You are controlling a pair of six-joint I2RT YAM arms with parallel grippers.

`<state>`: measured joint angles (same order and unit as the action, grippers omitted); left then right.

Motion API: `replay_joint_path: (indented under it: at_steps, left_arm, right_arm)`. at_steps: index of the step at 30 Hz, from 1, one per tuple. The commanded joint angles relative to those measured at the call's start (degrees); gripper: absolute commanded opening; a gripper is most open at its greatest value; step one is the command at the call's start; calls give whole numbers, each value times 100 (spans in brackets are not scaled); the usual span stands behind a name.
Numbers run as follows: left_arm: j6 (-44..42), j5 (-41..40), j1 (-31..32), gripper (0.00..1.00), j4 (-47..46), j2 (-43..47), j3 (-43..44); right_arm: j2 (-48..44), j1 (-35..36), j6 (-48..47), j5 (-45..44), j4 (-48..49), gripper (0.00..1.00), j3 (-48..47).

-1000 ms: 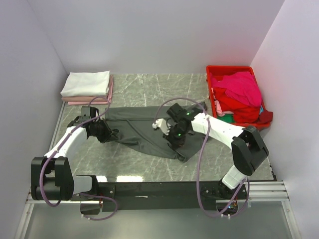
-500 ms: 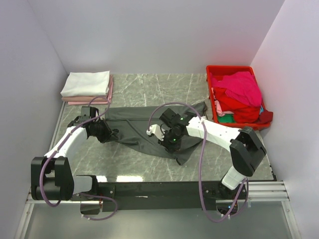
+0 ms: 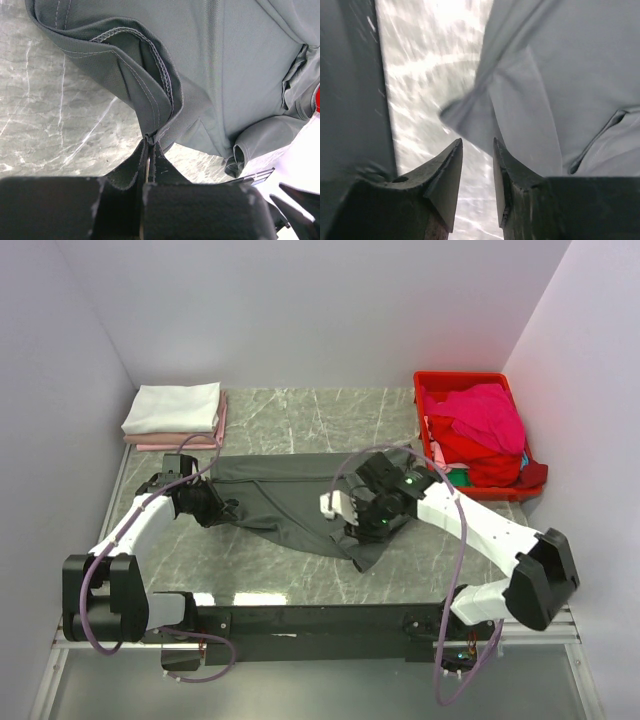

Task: Fold and stack the t-shirts
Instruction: Fold the tshirt

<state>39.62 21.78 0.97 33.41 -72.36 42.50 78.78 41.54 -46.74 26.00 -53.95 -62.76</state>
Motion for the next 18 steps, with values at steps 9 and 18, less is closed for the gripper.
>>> replay_joint_path:
  at_steps: [9, 18]
  left_arm:
    - [-103, 98, -18, 1, -124, 11, 74]
    - [-138, 125, -27, 1, -133, -24, 65]
  right_arm:
    - [-461, -190, -2507, 11, 1641, 41, 1460]
    - [-478, -94, -2419, 186, 1827, 38, 1433]
